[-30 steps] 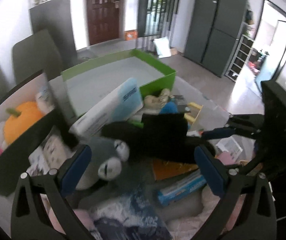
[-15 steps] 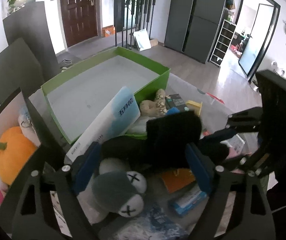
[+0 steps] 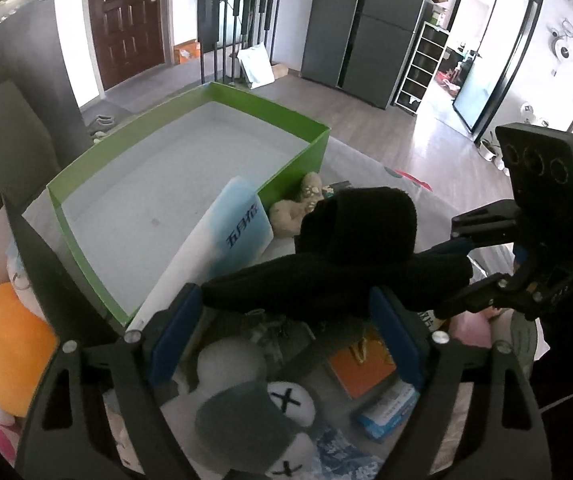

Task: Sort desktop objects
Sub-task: 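Lift the black plush up out of the pile with the right tool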

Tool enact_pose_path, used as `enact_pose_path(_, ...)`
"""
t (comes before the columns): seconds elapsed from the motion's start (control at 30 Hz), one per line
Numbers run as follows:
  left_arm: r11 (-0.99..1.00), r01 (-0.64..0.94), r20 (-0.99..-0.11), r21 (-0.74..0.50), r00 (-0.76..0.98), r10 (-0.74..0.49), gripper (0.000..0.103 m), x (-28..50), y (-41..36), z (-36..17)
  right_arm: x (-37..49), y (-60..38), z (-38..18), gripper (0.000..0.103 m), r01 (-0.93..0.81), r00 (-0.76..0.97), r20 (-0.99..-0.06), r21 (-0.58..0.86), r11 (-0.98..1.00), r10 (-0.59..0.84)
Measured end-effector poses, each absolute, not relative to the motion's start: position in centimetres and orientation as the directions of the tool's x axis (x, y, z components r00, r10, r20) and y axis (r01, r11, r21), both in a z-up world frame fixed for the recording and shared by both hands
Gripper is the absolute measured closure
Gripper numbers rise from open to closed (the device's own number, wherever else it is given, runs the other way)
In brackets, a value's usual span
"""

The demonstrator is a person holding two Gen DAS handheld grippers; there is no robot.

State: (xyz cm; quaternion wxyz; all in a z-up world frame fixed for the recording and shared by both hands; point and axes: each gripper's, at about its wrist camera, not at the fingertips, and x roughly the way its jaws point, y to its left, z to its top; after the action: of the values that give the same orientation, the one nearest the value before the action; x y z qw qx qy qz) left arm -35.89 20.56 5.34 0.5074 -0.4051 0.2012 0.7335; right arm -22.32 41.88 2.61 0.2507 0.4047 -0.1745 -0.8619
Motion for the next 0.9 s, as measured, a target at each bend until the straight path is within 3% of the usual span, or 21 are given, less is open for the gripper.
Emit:
enact_pose_path(0.4, -0.34, -0.925, -0.795, -0.171, -0.075, 0.602, 0.009, -37.0, 21.1, 4.4, -22.2, 42.6, 2.3, 0.056, 0.298, -0.537, -0.601, 0.522, -0.8, -0.592)
enact_pose_path(0.67, -0.341, -0.928, -0.783, -0.15, -0.099, 0.614, 0.014, -36.1, 21.8, 5.0, -22.1, 42.7, 2.3, 0.057, 0.294, -0.537, -0.605, 0.519, -0.803, -0.588)
enact_pose_path(0.9, -0.312, -0.934, -0.785, -0.175, -0.059, 0.617, 0.019, -34.9, 22.2, 5.4, -21.5, 42.2, 3.4, 0.071, 0.323, -0.535, -0.599, 0.506, -0.8, -0.595)
